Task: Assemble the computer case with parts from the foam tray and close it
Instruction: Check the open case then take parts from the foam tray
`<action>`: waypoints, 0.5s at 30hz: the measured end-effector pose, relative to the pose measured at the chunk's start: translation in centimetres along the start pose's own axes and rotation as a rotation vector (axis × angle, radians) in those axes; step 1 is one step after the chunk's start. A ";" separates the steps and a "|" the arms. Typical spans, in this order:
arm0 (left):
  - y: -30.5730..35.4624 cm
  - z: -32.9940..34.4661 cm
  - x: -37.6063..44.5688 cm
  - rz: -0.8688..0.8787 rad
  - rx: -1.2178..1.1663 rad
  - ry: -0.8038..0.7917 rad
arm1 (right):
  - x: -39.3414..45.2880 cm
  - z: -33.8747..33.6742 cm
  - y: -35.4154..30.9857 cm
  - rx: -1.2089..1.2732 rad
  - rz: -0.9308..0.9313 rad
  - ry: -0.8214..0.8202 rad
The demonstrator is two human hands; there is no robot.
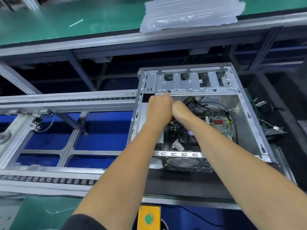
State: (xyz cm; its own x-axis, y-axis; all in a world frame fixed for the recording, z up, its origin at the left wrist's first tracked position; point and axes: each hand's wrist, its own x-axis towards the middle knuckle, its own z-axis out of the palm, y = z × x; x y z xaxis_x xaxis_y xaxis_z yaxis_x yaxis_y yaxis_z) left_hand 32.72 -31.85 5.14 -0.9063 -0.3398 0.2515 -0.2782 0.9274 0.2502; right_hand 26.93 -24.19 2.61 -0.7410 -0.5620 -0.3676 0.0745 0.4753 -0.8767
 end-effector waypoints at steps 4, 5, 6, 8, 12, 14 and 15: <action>-1.0 -0.6 0.0 -0.079 0.156 -0.102 | -0.3 0.1 -0.1 -0.039 0.009 -0.067; -1.4 -0.7 0.2 -0.070 0.193 -0.149 | -0.3 0.1 -0.2 -0.040 0.008 -0.058; -1.5 -0.7 0.4 -0.031 0.226 -0.184 | -0.2 0.1 -0.1 -0.053 0.008 -0.043; -1.2 -0.8 0.5 0.041 0.247 -0.269 | -0.1 0.1 0.0 -0.105 0.002 -0.007; -1.5 -0.7 0.4 0.013 0.203 -0.427 | -0.1 0.1 0.4 -0.134 0.000 -0.025; -1.6 -0.8 0.2 0.003 0.193 -0.436 | -0.2 0.1 0.2 -0.159 -0.008 -0.051; -1.6 -0.8 0.2 0.009 0.190 -0.427 | -0.3 0.1 0.2 -0.169 -0.009 -0.060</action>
State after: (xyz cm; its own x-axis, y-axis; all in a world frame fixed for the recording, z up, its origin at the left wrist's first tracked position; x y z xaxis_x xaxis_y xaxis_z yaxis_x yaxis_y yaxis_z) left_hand 33.22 -33.53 5.55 -0.9476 -0.2739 -0.1644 -0.2873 0.9557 0.0640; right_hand 27.17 -24.02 2.54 -0.6994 -0.6037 -0.3826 -0.0486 0.5742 -0.8173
